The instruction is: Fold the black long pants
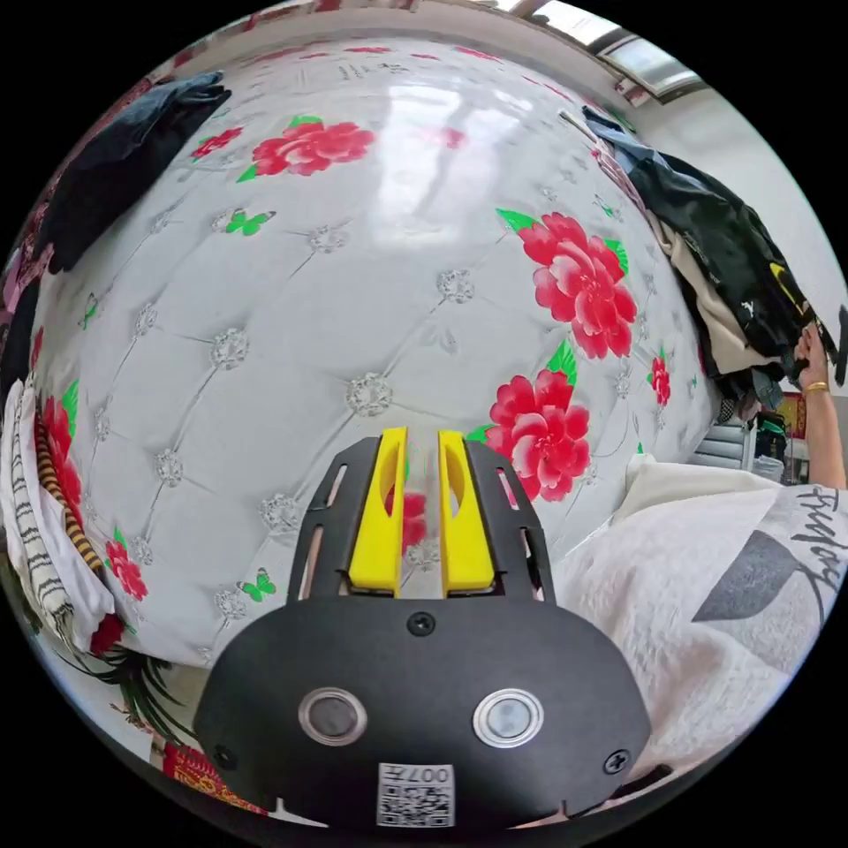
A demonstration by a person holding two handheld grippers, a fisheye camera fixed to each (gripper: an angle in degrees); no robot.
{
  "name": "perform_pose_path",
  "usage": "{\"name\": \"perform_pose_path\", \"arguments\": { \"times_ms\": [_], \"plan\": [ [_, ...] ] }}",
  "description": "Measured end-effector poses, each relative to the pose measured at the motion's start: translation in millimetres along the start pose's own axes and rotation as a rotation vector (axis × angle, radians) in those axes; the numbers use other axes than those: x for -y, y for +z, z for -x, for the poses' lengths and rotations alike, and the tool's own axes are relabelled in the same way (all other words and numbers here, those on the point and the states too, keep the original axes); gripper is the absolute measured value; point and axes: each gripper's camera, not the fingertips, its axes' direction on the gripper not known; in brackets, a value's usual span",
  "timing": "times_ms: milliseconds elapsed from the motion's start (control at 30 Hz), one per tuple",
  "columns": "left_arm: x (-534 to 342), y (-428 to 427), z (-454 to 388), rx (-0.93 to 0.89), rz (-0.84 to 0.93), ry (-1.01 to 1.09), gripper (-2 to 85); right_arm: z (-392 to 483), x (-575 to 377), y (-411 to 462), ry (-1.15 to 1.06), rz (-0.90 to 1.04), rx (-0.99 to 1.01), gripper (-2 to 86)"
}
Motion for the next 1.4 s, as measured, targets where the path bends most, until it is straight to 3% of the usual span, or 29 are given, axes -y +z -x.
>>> {"name": "perform_pose_path", "arguments": {
  "times_ms": [100, 200, 367, 533, 633, 800, 867, 1033, 1167, 1267, 1333, 1400],
  "plan": [
    [0.8, 17.2, -26.4, 0.086, 0.048, 0.038, 7.7, -57.4, -5.5, -48.7, 0.100, -0.146, -0.193, 8.6],
    [-1.3, 28.8, -49.8, 0.223, 0.061, 0.127, 7.6, -103.3, -15.8, -54.1, 0.168, -0.117, -0.260, 9.4],
    [-5.7, 38.3, -47.0, 0.226, 0.066, 0.111, 7.5, -159.1, -44.5, -14.6, 0.302, 0.061, -0.100, 9.7],
    [-23.8, 26.0, -39.0, 0.218, 0.004, -0.045, 5.7, -153.1, -49.3, -100.6, 0.287, -0.145, 0.003, 5.9],
    [-65.3, -2.0, -53.8, 0.122, -0.173, -0.062, 4.3, -130.0, -40.1, -156.6, 0.161, -0.247, 0.103, 3.5],
    [-115.1, -37.9, -78.9, 0.042, -0.345, -0.010, 7.4, -71.7, -40.5, -218.3, -0.026, -0.389, 0.646, 1.5],
    [-128.2, -60.7, -86.4, 0.009, -0.425, -0.006, 8.3, -26.0, -47.4, -232.4, -0.119, -0.384, 0.749, 1.2],
    [-142.2, -94.3, -87.0, -0.064, -0.553, -0.044, 9.5, 120.9, -100.0, -265.2, -0.413, -0.311, 1.081, 1.2],
    [-155.1, -100.1, -73.1, -0.046, -0.564, -0.109, 10.0, 248.2, -155.1, -289.5, -0.715, -0.089, 1.403, 2.5],
    [-172.4, -96.8, -45.7, 0.036, -0.517, -0.240, 7.8, 301.5, -185.9, -295.4, -0.907, 0.055, 1.529, 4.0],
    [-189.9, -90.2, -20.3, 0.101, -0.459, -0.375, 7.2, 302.9, -187.4, -288.0, -0.899, 0.069, 1.557, 4.4],
    [-209.9, -88.5, 0.2, 0.052, -0.445, -0.433, 9.4, 292.5, -181.2, -258.2, -0.803, 0.099, 1.471, 4.6]
  ]
}}
